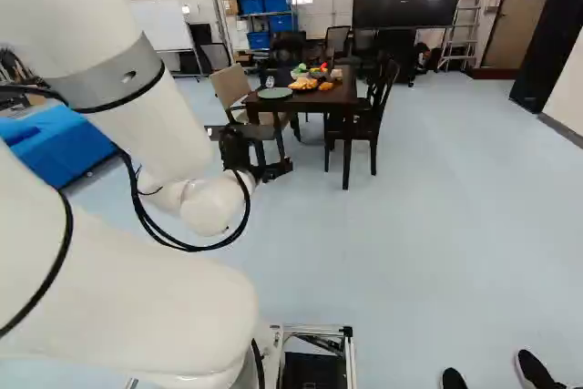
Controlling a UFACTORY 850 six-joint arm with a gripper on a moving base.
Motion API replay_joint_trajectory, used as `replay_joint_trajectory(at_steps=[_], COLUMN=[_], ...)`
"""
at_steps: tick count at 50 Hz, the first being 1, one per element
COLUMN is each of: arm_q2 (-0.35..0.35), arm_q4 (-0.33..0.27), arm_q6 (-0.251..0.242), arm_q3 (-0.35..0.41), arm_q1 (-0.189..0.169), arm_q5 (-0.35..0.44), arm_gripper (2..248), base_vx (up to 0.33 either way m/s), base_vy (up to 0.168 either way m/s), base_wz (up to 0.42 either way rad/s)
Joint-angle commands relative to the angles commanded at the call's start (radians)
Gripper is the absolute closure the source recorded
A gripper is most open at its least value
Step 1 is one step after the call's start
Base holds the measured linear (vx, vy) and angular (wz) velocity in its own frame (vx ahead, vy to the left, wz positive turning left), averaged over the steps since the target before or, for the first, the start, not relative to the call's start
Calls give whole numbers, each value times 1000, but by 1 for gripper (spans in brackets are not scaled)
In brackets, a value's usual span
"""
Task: Move the croissant to the empty plate
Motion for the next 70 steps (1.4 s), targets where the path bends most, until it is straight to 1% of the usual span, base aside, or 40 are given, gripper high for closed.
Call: replay_joint_trajectory(at_steps=[28, 70], arm_q2=[0, 0], arm_q4=[0, 0], arm_q6=[0, 0], arm_q3=[0, 0], arm_q1=[0, 0], arm_q5=[0, 0], arm_gripper=[3, 3], base_vx=[93, 99], base_vy=[-36, -3], base_wz=[-6, -12])
